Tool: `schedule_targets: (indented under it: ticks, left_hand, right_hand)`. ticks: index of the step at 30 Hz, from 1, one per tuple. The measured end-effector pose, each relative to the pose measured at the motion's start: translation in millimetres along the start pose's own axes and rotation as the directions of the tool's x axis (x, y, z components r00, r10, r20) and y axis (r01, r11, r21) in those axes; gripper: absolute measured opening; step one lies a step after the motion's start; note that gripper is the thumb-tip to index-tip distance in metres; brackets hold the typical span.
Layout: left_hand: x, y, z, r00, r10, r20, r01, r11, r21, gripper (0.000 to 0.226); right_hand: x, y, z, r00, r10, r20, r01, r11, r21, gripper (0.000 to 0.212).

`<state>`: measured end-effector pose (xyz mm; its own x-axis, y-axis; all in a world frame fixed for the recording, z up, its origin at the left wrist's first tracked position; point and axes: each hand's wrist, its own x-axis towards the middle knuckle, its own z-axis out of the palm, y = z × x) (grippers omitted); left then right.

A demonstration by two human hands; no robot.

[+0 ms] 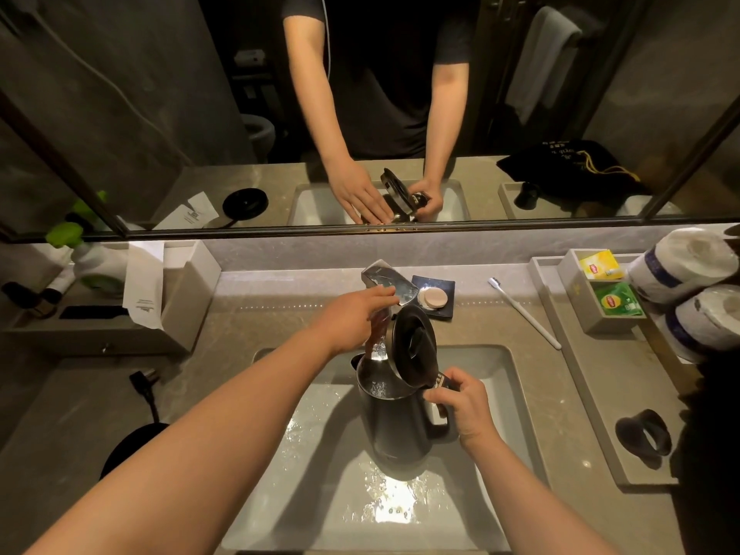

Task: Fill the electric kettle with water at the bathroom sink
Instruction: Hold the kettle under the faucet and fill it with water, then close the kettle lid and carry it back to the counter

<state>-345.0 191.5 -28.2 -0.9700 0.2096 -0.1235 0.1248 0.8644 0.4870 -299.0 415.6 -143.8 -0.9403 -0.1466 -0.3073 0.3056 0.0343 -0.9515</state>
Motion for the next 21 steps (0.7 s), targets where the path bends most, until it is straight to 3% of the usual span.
schedule_targets:
  ticks: [3, 6, 9, 14, 18, 21]
  left_hand:
    - [-1, -1, -3, 0.998, -0.049, 0.034, 0.053, 0.988, -0.143, 0.062]
    - [-9, 6, -1, 0.98, -0.158, -0.123, 0.102, 0.922, -0.373, 0.039]
    - [-27, 19, 7, 0.955, -0.198, -0.222, 0.048, 0.839, -0.542, 0.034]
    - [-45, 42, 6, 0.967, -0.135, -0.217, -0.007, 0.835, -0.55, 0.033]
    - [-59, 61, 1, 0.969, -0.041, -0.245, -0.09, 0.862, -0.5, 0.032]
    - [-67, 72, 1, 0.966, -0.005, -0.259, -0.126, 0.865, -0.485, 0.029]
  right_hand:
    - [-2, -1, -2, 1.0, 0.001, -0.012, -0.001, 1.0, 0.007, 0.033]
    - [-7, -3, -5, 1.0, -0.004, -0.005, 0.004, 1.0, -0.002, 0.031]
    - [-13, -7, -11, 1.0, -0.008, -0.008, 0.008, 1.0, -0.015, 0.031]
    - [-33, -17, -23, 0.999, -0.033, -0.032, 0.031, 0.999, -0.034, 0.032]
    - [-54, -25, -34, 0.996, -0.058, -0.064, 0.056, 0.998, -0.032, 0.054]
    - [-72, -36, -42, 0.995, -0.062, -0.08, 0.062, 0.998, -0.007, 0.042]
